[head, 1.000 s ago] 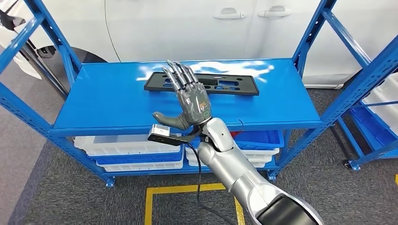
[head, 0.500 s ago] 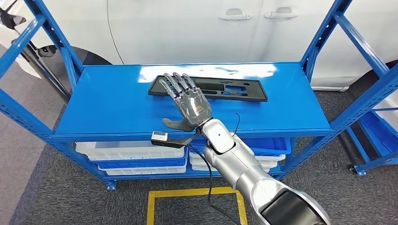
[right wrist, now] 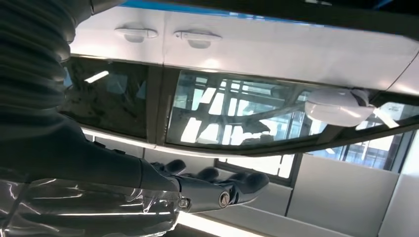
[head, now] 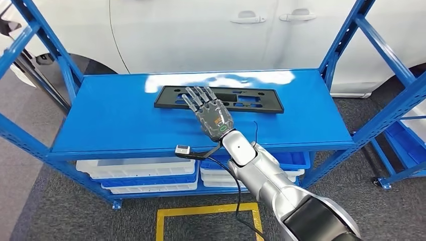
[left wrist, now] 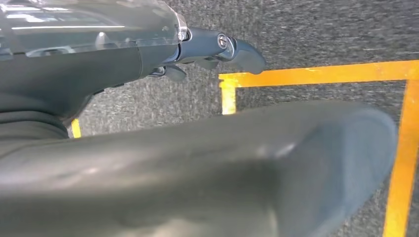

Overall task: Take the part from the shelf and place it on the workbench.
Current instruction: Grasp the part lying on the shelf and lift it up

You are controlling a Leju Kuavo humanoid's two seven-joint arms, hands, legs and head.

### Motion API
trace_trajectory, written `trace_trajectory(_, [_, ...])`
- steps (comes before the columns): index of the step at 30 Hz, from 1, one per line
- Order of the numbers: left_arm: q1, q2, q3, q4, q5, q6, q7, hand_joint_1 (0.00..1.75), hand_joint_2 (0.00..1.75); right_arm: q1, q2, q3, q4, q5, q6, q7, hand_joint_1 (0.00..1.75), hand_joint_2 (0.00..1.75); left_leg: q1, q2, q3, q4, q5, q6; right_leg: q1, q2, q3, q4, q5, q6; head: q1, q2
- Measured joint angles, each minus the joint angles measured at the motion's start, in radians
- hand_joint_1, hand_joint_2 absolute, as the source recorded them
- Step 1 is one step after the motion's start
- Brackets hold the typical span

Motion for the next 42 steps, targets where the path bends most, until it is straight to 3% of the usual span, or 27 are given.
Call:
trace_trajectory(2, [-0.002, -0.001, -0.004, 0.000, -0.003, -0.001, 0.003, 0.00, 0.00, 0.000, -0.001, 0.005, 0.005, 0.006, 0.009, 0.001, 0.00, 1.75, 0.001, -0.001, -0.001, -0.003, 0.000, 0.014, -0.001, 0.000, -0.002, 0.002, -0.003, 0.009, 0.000, 0.000])
trace_trajectory(4, [-0.005, -0.001, -0.008, 0.000, -0.005, -0.001, 0.005, 0.00, 0.00, -0.002, -0.001, 0.014, 0.010, 0.008, 0.026, 0.003, 0.00, 1.75, 0.003, -0.001, 0.003, -0.007, 0.000, 0.026, -0.004, -0.001, -0.017, 0.040, -0.029, 0.019, 0.000, 0.000])
trace_trajectory(7, [-0.011, -0.002, -0.011, 0.000, -0.003, -0.001, 0.006, 0.00, 0.00, -0.001, -0.002, 0.034, 0.024, 0.008, 0.058, 0.012, 0.00, 1.75, 0.002, 0.000, 0.007, -0.009, -0.002, 0.036, -0.008, -0.004, -0.110, 0.227, -0.112, 0.029, 0.000, 0.000])
trace_trajectory(8, [-0.012, -0.002, -0.011, 0.000, -0.002, -0.001, 0.006, 0.00, 0.00, 0.001, -0.002, 0.042, 0.031, 0.008, 0.068, 0.016, 0.00, 1.75, 0.001, 0.000, 0.008, -0.008, -0.003, 0.037, -0.008, -0.004, -0.139, 0.278, -0.123, 0.030, 0.000, 0.000])
trace_trajectory(9, [-0.012, -0.002, -0.011, 0.000, -0.002, -0.001, 0.006, 0.00, 0.00, 0.003, -0.002, 0.050, 0.039, 0.008, 0.076, 0.019, 0.00, 1.75, 0.001, 0.000, 0.009, -0.008, -0.004, 0.038, -0.008, -0.004, -0.152, 0.293, -0.116, 0.030, 0.000, 0.000])
trace_trajectory(10, [-0.012, -0.002, -0.011, 0.000, -0.001, -0.001, 0.006, 0.00, 0.00, 0.003, -0.002, 0.056, 0.045, 0.008, 0.082, 0.021, 0.00, 1.75, 0.000, -0.001, 0.011, -0.008, -0.006, 0.037, -0.008, -0.004, -0.145, 0.268, -0.090, 0.027, 0.000, 0.000])
trace_trajectory(12, [-0.012, -0.002, -0.011, 0.000, 0.000, -0.001, 0.005, 0.00, 0.00, 0.001, -0.003, 0.063, 0.053, 0.008, 0.090, 0.026, 0.00, 1.75, -0.001, -0.002, 0.016, -0.008, -0.009, 0.034, -0.007, -0.004, -0.085, 0.133, -0.018, 0.017, 0.000, 0.000])
trace_trajectory(14, [-0.012, -0.004, -0.011, 0.000, 0.000, -0.001, 0.004, 0.00, 0.00, -0.002, -0.003, 0.067, 0.060, 0.008, 0.096, 0.031, 0.00, 1.75, -0.004, -0.003, 0.019, -0.007, -0.013, 0.027, -0.002, -0.004, -0.036, 0.026, 0.019, 0.009, 0.000, 0.000])
trace_trajectory(16, [-0.012, -0.004, -0.011, 0.000, 0.002, -0.001, 0.003, 0.00, 0.00, -0.003, -0.003, 0.071, 0.068, 0.008, 0.105, 0.034, 0.00, 1.75, -0.006, -0.003, 0.020, -0.009, -0.015, 0.016, 0.003, -0.003, -0.027, 0.006, 0.018, 0.004, 0.000, 0.000])
trace_trajectory(19, [-0.012, -0.004, -0.011, 0.000, 0.002, 0.000, 0.004, 0.00, 0.00, -0.004, -0.003, 0.073, 0.080, 0.008, 0.115, 0.036, 0.00, 1.75, -0.004, -0.001, 0.013, 0.014, -0.036, 0.000, -0.004, -0.003, -0.018, -0.006, 0.022, -0.011, 0.000, 0.000])
trace_trajectory(22, [-0.011, -0.003, -0.011, 0.000, 0.002, 0.000, 0.005, 0.00, 0.00, -0.005, -0.003, 0.076, 0.091, 0.008, 0.125, 0.036, 0.00, 1.75, -0.001, 0.000, -0.062, 0.175, -0.116, -0.009, -0.005, -0.006, -0.012, -0.011, 0.020, -0.022, 0.000, 0.000])
trace_trajectory(24, [-0.010, -0.003, -0.012, 0.000, 0.001, 0.000, 0.006, 0.00, 0.00, -0.002, -0.003, 0.079, 0.100, 0.008, 0.126, 0.035, 0.00, 1.75, -0.001, 0.000, -0.107, 0.257, -0.135, -0.014, -0.004, -0.006, -0.009, -0.010, 0.017, -0.024, 0.000, 0.000])
trace_trajectory(25, [-0.010, -0.003, -0.012, 0.000, 0.000, 0.000, 0.007, 0.00, 0.00, -0.001, -0.003, 0.080, 0.104, 0.008, 0.125, 0.035, 0.00, 1.75, -0.001, 0.000, -0.104, 0.246, -0.117, -0.014, -0.003, -0.005, -0.007, -0.009, 0.015, -0.023, 0.000, 0.000])
trace_trajectory(27, [-0.012, -0.003, -0.012, 0.000, -0.002, 0.000, 0.008, 0.00, 0.00, 0.001, -0.001, 0.081, 0.107, 0.008, 0.124, 0.034, 0.00, 1.75, -0.001, 0.001, -0.051, 0.127, -0.045, -0.011, -0.004, -0.004, 0.000, -0.006, 0.008, -0.019, 0.000, 0.000])
trace_trajectory(29, [-0.015, -0.003, -0.012, 0.000, -0.005, 0.000, 0.009, 0.00, 0.00, 0.000, 0.002, 0.082, 0.108, 0.008, 0.123, 0.033, 0.00, 1.75, -0.004, 0.001, 0.003, 0.017, -0.006, -0.002, 0.000, -0.003, 0.003, -0.001, 0.002, -0.011, 0.000, 0.000])
trace_trajectory(32, [-0.017, -0.003, -0.013, 0.000, -0.006, 0.001, 0.013, 0.00, 0.00, 0.000, 0.010, 0.082, 0.111, 0.008, 0.122, 0.032, 0.00, 1.75, -0.007, -0.001, 0.014, -0.007, -0.007, 0.014, 0.003, -0.002, 0.000, 0.000, 0.000, 0.001, 0.000, 0.000])
trace_trajectory(34, [-0.018, -0.004, -0.014, 0.000, -0.006, 0.002, 0.015, 0.00, 0.00, -0.003, 0.014, 0.083, 0.111, 0.008, 0.120, 0.033, 0.00, 1.75, -0.003, -0.001, 0.017, -0.013, -0.005, 0.025, 0.002, -0.003, -0.007, 0.021, -0.017, 0.011, 0.000, 0.000])
trace_trajectory(36, [-0.019, -0.005, -0.014, 0.000, -0.006, 0.003, 0.016, 0.00, 0.00, -0.005, 0.018, 0.084, 0.112, 0.008, 0.118, 0.035, 0.00, 1.75, 0.000, 0.000, 0.020, -0.017, -0.004, 0.034, -0.002, -0.004, -0.051, 0.116, -0.070, 0.020, 0.000, 0.000])
trace_trajectory(38, [-0.019, -0.005, -0.014, 0.000, -0.005, 0.003, 0.016, 0.00, 0.00, -0.005, 0.020, 0.084, 0.116, 0.008, 0.118, 0.040, 0.00, 1.75, 0.000, 0.000, 0.020, -0.017, -0.005, 0.037, -0.006, -0.004, -0.120, 0.252, -0.124, 0.025, 0.000, 0.000])
trace_trajectory(39, [-0.018, -0.005, -0.014, 0.000, -0.005, 0.004, 0.016, 0.00, 0.00, -0.005, 0.020, 0.084, 0.118, 0.007, 0.117, 0.043, 0.00, 1.75, -0.001, 0.000, 0.020, -0.017, -0.006, 0.037, -0.008, -0.004, -0.142, 0.291, -0.129, 0.027, 0.000, 0.000])
trace_trajectory(40, [-0.017, -0.005, -0.014, 0.000, -0.004, 0.005, 0.016, 0.00, 0.00, -0.005, 0.021, 0.084, 0.119, 0.006, 0.117, 0.046, 0.00, 1.75, 0.000, -0.001, 0.022, -0.016, -0.007, 0.037, -0.010, -0.004, -0.145, 0.289, -0.113, 0.027, 0.000, 0.000])
trace_trajectory(42, [-0.015, -0.005, -0.014, 0.000, -0.002, 0.006, 0.016, 0.00, 0.00, -0.010, 0.024, 0.078, 0.121, 0.002, 0.115, 0.049, 0.00, 1.75, 0.000, -0.002, 0.026, -0.014, -0.011, 0.034, -0.012, -0.004, -0.096, 0.176, -0.040, 0.023, 0.000, 0.000])
